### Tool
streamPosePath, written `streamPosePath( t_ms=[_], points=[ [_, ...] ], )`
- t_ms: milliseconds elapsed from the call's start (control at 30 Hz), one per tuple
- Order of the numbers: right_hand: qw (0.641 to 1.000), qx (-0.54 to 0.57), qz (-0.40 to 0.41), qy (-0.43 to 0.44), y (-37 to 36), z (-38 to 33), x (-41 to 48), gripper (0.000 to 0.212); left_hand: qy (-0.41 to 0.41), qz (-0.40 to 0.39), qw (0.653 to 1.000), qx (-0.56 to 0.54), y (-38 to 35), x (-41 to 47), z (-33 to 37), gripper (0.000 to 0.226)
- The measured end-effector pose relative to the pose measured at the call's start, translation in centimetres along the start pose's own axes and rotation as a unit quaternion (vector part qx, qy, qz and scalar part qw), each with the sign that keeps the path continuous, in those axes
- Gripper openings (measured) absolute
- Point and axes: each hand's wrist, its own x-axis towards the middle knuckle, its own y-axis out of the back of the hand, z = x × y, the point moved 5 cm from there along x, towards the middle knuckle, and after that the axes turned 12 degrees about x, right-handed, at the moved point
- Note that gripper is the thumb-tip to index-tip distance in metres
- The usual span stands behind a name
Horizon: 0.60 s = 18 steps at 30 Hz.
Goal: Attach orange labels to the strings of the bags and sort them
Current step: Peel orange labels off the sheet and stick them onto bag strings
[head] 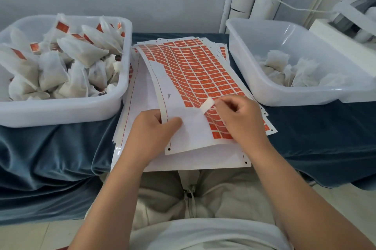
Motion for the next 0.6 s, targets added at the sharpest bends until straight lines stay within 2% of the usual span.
streamPosePath(
  t_ms=[133, 233, 267, 333, 400, 467, 500, 600],
  points=[
    [0.976, 0.185, 0.064, -0.092, 1.9, -0.4, 0.1, 0.014, 0.021, 0.021, 0.985, 0.168, 1.4, 0.6, -0.3, 0.045],
    [0.963, 0.234, 0.074, -0.110, 2.5, -1.3, 0.0, 0.019, 0.024, 0.016, 0.925, 0.379, 2.9, 0.2, -0.4, 0.051],
    [0.962, 0.238, 0.070, -0.111, 2.5, -1.5, -0.2, 0.019, 0.028, 0.008, 0.907, 0.420, 3.4, -0.1, -0.4, 0.051],
    [0.959, 0.258, 0.056, -0.107, 2.2, -2.0, -0.5, 0.023, 0.007, 0.005, 0.895, 0.445, 4.0, -0.9, 0.3, 0.051],
    [0.956, 0.275, 0.035, -0.100, 1.5, -2.5, -0.9, 0.035, -0.053, 0.006, 0.924, 0.379, 3.4, -1.8, 2.3, 0.054],
    [0.956, 0.276, 0.016, -0.095, 0.4, -2.7, -1.2, 0.034, -0.098, -0.027, 0.978, 0.181, 1.5, -2.7, 4.5, 0.055],
    [0.958, 0.272, 0.011, -0.094, -0.1, -2.8, -1.5, 0.030, -0.102, -0.051, 0.992, 0.061, 0.4, -3.1, 5.4, 0.054],
    [0.960, 0.262, 0.008, -0.093, -1.4, -2.7, -2.1, 0.022, -0.049, -0.087, 0.974, -0.204, -2.1, -4.0, 5.8, 0.048]
  ],
)
